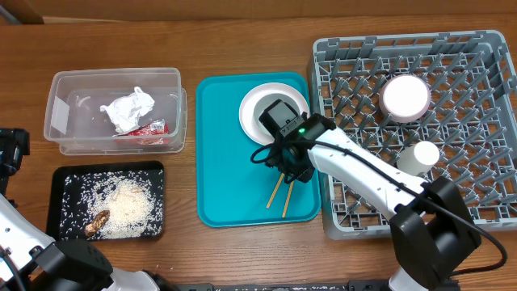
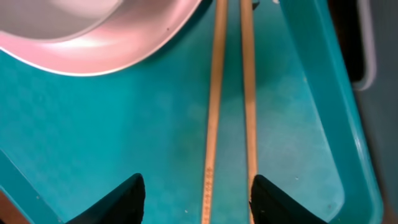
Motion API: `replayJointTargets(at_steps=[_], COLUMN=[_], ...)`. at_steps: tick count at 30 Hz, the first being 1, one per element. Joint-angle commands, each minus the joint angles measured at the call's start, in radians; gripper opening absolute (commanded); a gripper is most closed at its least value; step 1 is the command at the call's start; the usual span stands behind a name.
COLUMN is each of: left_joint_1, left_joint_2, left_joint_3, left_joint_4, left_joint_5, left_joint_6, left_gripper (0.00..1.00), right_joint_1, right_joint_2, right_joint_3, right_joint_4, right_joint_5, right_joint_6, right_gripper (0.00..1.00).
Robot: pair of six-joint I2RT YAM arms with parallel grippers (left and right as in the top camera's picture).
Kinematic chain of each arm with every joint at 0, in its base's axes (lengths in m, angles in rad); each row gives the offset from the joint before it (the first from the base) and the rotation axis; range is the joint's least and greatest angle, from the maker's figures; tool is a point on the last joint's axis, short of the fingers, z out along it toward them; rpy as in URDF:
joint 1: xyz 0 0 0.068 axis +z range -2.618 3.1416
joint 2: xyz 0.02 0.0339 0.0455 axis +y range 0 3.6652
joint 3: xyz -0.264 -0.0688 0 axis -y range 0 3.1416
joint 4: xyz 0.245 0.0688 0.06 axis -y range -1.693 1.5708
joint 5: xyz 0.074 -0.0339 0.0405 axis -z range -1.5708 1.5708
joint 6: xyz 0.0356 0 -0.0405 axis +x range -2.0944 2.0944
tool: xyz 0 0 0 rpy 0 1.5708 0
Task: Sort waste into correct bins and load items into the dishwasher
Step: 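Lower the right gripper onto the wooden chopsticks on the teal tray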
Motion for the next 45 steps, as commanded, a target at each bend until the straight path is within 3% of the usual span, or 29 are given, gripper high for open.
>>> replayJointTargets(at_steps=[1, 7, 29, 34, 45], left_joint_1=[0.005, 0.005, 0.005, 0.005, 0.005], left_joint_2=[-0.008, -0.008, -0.008, -0.008, -0.008], left_joint_3=[0.013, 0.013, 0.013, 0.013, 0.013], left_joint_4=[0.001, 0.001, 0.001, 0.001, 0.001], left_joint_5=[-0.01, -0.01, -0.01, -0.01, -0.01], left_joint_6=[-0.021, -0.021, -0.021, -0.021, -0.021], left_gripper=[1.0, 1.0, 1.0, 1.0, 1.0], right_joint_1=[-0.002, -0.002, -0.002, -0.002, -0.002], right_joint_2=[-0.009, -0.005, 0.149, 0.166, 0.168], right_joint_3=[-0.034, -0.056, -0.055, -0.055, -0.051], right_joint_4=[0.043, 0.106, 0.137, 0.139, 0.131], right_joint_5=[0.0, 0.009, -0.007, -0.007, 0.004], right_joint_6=[0.006, 0.007, 0.108, 0.119, 0.13], right_gripper=[0.54, 0.47, 0.47, 0.41, 0.16])
